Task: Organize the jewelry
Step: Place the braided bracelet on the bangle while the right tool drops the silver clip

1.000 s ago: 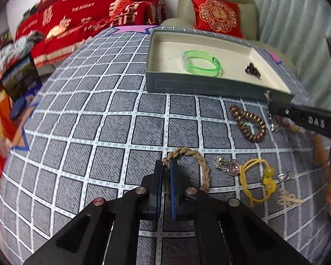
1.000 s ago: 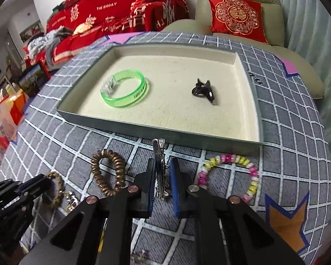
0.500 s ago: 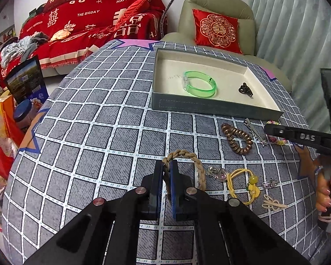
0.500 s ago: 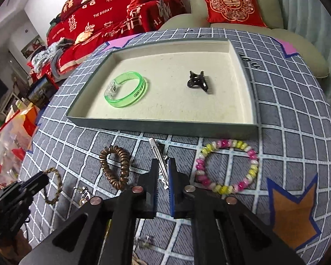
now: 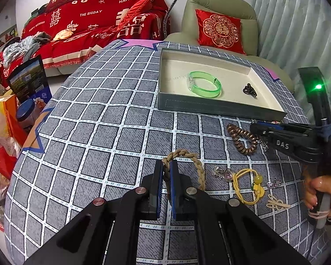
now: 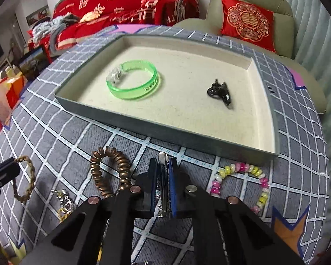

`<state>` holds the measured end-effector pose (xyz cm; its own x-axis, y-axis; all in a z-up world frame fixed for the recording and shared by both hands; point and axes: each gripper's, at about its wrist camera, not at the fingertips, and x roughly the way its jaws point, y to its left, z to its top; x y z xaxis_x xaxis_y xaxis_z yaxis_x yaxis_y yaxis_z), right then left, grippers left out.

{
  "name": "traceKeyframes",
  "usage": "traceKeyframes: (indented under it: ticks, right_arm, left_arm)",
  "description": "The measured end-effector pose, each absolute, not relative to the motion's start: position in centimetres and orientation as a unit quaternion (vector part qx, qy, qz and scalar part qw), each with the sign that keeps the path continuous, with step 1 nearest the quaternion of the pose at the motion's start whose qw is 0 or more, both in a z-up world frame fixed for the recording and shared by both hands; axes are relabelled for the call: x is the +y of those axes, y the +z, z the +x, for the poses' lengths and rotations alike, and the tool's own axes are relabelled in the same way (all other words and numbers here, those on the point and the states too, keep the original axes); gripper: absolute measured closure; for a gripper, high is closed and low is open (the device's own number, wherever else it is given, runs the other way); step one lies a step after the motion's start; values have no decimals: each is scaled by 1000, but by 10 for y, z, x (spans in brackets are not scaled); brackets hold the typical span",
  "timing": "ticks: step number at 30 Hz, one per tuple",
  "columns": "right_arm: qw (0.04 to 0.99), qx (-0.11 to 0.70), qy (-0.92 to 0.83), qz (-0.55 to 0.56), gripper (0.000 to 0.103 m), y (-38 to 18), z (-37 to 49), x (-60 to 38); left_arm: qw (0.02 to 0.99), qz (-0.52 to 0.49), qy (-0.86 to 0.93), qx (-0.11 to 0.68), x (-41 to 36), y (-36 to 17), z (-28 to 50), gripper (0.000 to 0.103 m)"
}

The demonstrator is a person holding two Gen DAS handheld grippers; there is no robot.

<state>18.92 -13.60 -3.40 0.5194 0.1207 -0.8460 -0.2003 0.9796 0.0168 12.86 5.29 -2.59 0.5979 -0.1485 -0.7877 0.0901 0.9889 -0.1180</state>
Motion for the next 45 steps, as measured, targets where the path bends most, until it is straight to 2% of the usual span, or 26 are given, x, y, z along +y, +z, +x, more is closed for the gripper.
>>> traceKeyframes:
  ticks: [17, 29, 34, 45]
  right_arm:
    - [885, 429, 138, 117, 92, 51, 165, -200]
    - [898, 399, 131, 132, 92, 106, 205, -222]
    - [897, 410, 118, 117, 92, 95, 241, -222]
    - [864, 466, 109, 156, 92, 15, 314, -225]
  left_arm:
    - [914, -22, -97, 393, 39, 39, 130, 87]
    - [933, -2, -107, 343, 20, 91, 179, 87]
    - [929, 3, -106, 355, 5, 77, 223, 87]
    - [905, 3, -99, 413, -21, 10, 300, 87]
